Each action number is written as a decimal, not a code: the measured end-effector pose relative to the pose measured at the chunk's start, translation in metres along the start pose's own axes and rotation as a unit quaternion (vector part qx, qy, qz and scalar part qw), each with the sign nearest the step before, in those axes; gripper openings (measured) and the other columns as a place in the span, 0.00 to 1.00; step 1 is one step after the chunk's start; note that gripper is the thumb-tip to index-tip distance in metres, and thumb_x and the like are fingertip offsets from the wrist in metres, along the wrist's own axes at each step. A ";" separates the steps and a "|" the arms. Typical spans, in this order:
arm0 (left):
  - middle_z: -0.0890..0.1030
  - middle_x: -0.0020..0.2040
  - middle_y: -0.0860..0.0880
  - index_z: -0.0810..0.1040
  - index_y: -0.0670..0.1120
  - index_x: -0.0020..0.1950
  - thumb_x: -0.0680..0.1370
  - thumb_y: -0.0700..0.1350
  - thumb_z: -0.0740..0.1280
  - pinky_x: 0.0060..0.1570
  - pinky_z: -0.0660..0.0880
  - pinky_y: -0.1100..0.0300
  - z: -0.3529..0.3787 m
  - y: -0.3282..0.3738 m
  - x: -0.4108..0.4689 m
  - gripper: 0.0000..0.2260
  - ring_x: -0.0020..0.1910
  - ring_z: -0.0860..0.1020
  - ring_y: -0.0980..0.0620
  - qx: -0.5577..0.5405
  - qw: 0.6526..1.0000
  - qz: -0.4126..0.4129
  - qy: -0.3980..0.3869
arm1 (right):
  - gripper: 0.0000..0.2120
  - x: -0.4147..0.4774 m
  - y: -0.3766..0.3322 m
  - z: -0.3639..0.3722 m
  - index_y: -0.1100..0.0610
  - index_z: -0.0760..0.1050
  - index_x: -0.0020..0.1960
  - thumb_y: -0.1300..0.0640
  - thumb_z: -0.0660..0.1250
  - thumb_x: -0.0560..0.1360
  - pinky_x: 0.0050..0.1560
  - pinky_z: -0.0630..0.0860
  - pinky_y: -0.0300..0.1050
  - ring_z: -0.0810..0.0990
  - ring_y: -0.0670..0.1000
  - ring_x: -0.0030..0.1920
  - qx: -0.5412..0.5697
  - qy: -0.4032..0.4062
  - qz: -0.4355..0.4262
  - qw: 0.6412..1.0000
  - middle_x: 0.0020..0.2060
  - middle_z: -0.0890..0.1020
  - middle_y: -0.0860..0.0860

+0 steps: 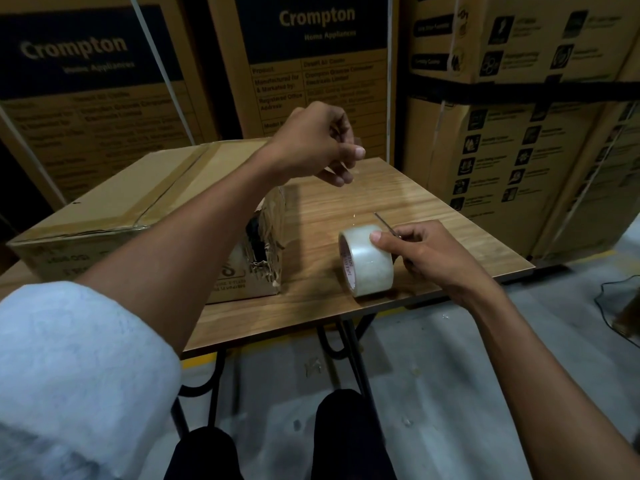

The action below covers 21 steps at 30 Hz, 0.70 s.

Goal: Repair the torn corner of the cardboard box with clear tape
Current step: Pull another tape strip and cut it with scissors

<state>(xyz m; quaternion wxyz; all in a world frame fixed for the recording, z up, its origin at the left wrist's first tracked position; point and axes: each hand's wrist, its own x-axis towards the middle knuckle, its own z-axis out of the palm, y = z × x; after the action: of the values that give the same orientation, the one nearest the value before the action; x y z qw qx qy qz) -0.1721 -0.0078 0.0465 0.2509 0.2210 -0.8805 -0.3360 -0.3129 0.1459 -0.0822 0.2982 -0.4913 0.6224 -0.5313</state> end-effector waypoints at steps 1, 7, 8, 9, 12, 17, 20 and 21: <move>0.84 0.46 0.41 0.76 0.40 0.53 0.79 0.39 0.72 0.42 0.86 0.52 0.000 0.000 0.000 0.07 0.41 0.88 0.45 0.000 1.000 0.001 0.000 | 0.12 0.000 -0.001 0.000 0.57 0.85 0.46 0.48 0.72 0.77 0.27 0.67 0.28 0.76 0.37 0.26 -0.009 0.008 -0.001 1.000 0.32 0.84 0.44; 0.85 0.47 0.40 0.75 0.42 0.51 0.80 0.40 0.71 0.42 0.86 0.52 -0.002 0.006 0.000 0.05 0.41 0.88 0.46 0.005 1.000 0.021 -0.007 | 0.17 0.002 -0.002 0.002 0.54 0.81 0.44 0.40 0.75 0.70 0.45 0.76 0.47 0.81 0.48 0.43 -0.110 0.103 -0.027 0.988 0.40 0.84 0.48; 0.85 0.48 0.40 0.76 0.42 0.51 0.80 0.40 0.71 0.42 0.86 0.53 -0.002 0.007 -0.001 0.05 0.41 0.88 0.47 0.009 1.000 0.026 -0.008 | 0.17 0.002 -0.003 0.001 0.54 0.81 0.45 0.40 0.75 0.70 0.45 0.76 0.47 0.80 0.49 0.44 -0.113 0.105 -0.031 0.987 0.42 0.84 0.50; 0.85 0.48 0.41 0.76 0.42 0.52 0.80 0.40 0.71 0.42 0.86 0.54 -0.002 0.008 -0.001 0.05 0.41 0.88 0.47 0.011 0.999 0.029 -0.009 | 0.16 0.003 -0.003 0.000 0.54 0.81 0.47 0.42 0.75 0.71 0.45 0.75 0.47 0.80 0.49 0.44 -0.106 0.103 -0.034 0.988 0.44 0.83 0.50; 0.85 0.48 0.41 0.76 0.41 0.53 0.79 0.40 0.71 0.41 0.86 0.54 -0.002 0.011 0.000 0.06 0.41 0.88 0.48 0.020 0.999 0.039 -0.009 | 0.09 0.003 0.000 -0.006 0.53 0.80 0.52 0.50 0.74 0.75 0.45 0.72 0.44 0.78 0.48 0.47 -0.035 0.077 -0.046 0.995 0.48 0.81 0.50; 0.85 0.48 0.41 0.77 0.40 0.54 0.80 0.41 0.71 0.42 0.86 0.54 -0.003 0.013 -0.001 0.07 0.42 0.88 0.48 0.030 0.999 0.043 -0.009 | 0.14 0.007 0.009 -0.016 0.53 0.82 0.51 0.67 0.60 0.78 0.48 0.73 0.47 0.79 0.52 0.50 0.045 0.136 0.000 0.990 0.53 0.83 0.57; 0.85 0.48 0.41 0.77 0.39 0.56 0.79 0.41 0.71 0.42 0.86 0.54 -0.003 0.014 -0.001 0.08 0.42 0.88 0.48 0.033 0.998 0.046 -0.006 | 0.15 0.010 0.020 -0.021 0.51 0.82 0.54 0.66 0.61 0.79 0.34 0.74 0.44 0.80 0.52 0.38 -0.183 0.146 0.054 0.971 0.48 0.83 0.58; 0.85 0.48 0.41 0.77 0.38 0.56 0.79 0.41 0.71 0.41 0.86 0.54 -0.003 0.014 0.000 0.09 0.42 0.88 0.48 0.037 0.998 0.046 -0.006 | 0.15 0.011 0.024 -0.021 0.51 0.83 0.56 0.66 0.62 0.80 0.36 0.73 0.42 0.80 0.52 0.41 -0.262 0.115 0.068 0.956 0.49 0.82 0.55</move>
<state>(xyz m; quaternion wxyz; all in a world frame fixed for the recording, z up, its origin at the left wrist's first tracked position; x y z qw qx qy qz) -0.1731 0.0005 0.0584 0.2529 0.1870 -0.9030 -0.2926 -0.3423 0.1424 -0.0982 0.1209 -0.4445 0.8015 -0.3813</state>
